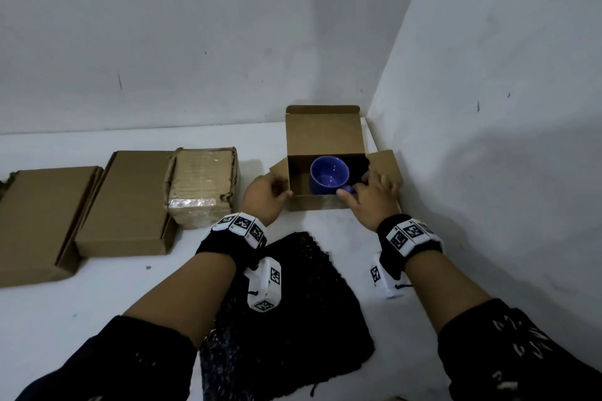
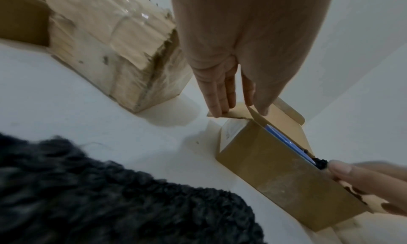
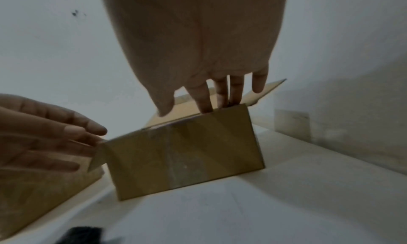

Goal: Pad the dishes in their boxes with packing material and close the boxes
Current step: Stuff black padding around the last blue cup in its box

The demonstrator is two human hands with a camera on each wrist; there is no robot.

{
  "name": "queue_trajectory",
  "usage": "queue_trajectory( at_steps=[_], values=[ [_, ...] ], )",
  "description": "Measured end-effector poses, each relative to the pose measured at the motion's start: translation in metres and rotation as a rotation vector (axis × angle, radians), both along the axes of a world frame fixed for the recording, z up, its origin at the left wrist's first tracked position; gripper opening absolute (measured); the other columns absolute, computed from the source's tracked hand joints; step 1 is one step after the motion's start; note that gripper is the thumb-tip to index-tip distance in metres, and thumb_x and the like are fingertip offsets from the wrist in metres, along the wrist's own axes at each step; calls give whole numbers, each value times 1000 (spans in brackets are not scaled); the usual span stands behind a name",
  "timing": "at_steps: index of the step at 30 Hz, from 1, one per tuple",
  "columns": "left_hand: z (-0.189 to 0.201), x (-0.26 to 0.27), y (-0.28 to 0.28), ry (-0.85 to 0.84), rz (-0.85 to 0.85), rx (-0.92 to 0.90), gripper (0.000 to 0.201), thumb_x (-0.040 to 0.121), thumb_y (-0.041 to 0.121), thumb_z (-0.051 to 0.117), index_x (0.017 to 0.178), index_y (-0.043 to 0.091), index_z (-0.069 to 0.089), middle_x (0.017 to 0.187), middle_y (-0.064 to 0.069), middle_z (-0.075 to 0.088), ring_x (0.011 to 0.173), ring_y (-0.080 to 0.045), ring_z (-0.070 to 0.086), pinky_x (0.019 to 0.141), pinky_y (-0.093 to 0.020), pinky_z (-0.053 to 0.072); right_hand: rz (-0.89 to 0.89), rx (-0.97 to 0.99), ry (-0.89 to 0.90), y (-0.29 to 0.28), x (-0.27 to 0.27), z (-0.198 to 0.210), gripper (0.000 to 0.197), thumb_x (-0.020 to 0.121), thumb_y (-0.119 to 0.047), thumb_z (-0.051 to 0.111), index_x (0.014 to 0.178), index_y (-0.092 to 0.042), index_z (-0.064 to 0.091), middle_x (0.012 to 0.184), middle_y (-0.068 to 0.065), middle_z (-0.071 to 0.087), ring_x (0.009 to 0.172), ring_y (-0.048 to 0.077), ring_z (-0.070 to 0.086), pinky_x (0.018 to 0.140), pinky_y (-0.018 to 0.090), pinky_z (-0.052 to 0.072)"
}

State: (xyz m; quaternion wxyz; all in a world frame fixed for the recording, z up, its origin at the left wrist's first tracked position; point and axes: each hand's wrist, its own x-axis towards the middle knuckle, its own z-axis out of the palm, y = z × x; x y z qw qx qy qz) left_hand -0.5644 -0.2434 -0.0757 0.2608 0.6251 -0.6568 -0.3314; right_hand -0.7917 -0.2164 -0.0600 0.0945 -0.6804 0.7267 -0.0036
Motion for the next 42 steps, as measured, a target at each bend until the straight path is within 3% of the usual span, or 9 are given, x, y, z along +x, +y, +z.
queue_trajectory(
  at_steps=[5,11,17,20,24,27,30,36,42],
  values=[
    [3,28,43,-60,-148,-178,18,84,20,66,102,16,65,99,0,56,83,-11,57,78,-22,46,99,-110,-217,36,44,12,36,84,-42,64,110,-17,60,117,6,51,112,27,45,95,39,38],
    [6,56,95,-309,-360,73,7,81,34,67,85,28,68,91,4,64,85,-12,60,81,-34,51,280,388,-230,104,97,0,60,65,-58,75,107,-20,52,101,1,53,90,21,55,73,33,44],
    [-5,69,128,-470,-431,169,52,76,47,70,124,33,56,118,-2,52,115,-21,47,96,-36,43,176,198,-280,135,113,-27,22,83,-26,67,100,-15,58,106,6,50,96,28,56,78,34,43],
    [-4,68,135,-571,-459,91,50,79,48,67,124,29,57,120,-4,51,117,-25,42,95,-37,41,144,90,-337,138,115,-22,16,84,-22,66,97,-14,60,103,6,52,93,27,56,79,35,44],
    [5,63,138,-288,-356,80,25,85,32,65,104,15,64,101,-4,66,98,-22,59,84,-32,46,16,-86,-502,138,113,-1,26,86,-24,65,108,-14,56,103,3,54,92,21,57,81,31,46],
    [21,61,136,41,-290,137,12,86,21,64,91,10,63,83,-3,64,80,-17,59,74,-28,43,-51,26,-730,142,112,19,46,85,-33,66,123,-16,46,107,-3,54,98,14,55,89,29,47],
    [38,59,131,234,-279,145,7,87,16,64,91,12,62,81,-1,65,77,-13,60,76,-27,44,-30,121,-814,143,115,24,36,86,-22,67,118,-14,52,105,0,59,99,15,57,85,23,43],
    [44,57,122,36,10,-299,52,72,29,78,111,10,48,109,-3,45,99,-17,47,87,-29,41,-190,-11,-983,122,110,37,13,90,-17,60,102,-12,62,99,7,67,97,24,63,91,37,49],
    [55,47,112,-52,-357,-341,55,76,26,75,123,13,49,122,-5,47,113,-16,46,97,-24,38,-222,-17,-1226,97,108,54,38,87,-7,64,119,-12,45,105,6,63,96,14,61,82,25,50]
  ],
)
